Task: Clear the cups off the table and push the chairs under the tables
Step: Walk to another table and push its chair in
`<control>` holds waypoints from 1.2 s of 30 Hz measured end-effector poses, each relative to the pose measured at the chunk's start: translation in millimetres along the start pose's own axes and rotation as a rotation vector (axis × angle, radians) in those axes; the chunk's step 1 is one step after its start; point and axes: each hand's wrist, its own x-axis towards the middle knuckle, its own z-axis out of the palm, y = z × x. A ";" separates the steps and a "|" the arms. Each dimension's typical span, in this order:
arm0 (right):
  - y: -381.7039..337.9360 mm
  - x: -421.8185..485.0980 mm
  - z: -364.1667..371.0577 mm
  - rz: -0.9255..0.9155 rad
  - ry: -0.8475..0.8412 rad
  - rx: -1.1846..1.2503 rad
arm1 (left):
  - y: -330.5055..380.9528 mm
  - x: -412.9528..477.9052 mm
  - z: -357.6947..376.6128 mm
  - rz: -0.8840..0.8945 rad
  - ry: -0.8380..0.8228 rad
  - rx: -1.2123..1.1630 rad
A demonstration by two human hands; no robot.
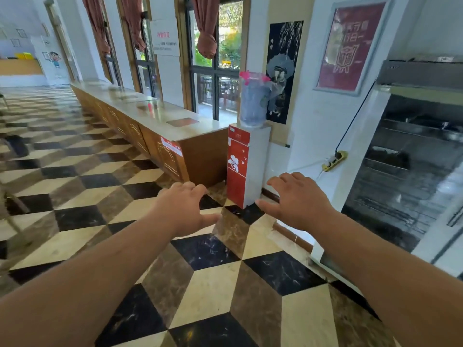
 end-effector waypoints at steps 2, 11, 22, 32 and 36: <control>13.8 37.3 18.9 -0.026 0.012 0.030 | -0.5 36.7 8.6 -0.043 0.018 0.012; 61.7 233.3 99.8 -0.240 -0.002 0.119 | -13.8 184.0 24.0 -0.271 -0.053 0.031; 19.9 426.5 171.1 -0.512 -0.088 0.127 | -94.0 272.5 67.3 -0.487 -0.180 -0.025; -148.3 581.3 196.8 -0.755 -0.059 0.131 | -275.6 314.8 109.1 -0.700 -0.103 -0.090; -229.9 638.0 196.4 -0.849 -0.079 0.128 | -355.5 325.2 118.7 -0.774 -0.099 -0.126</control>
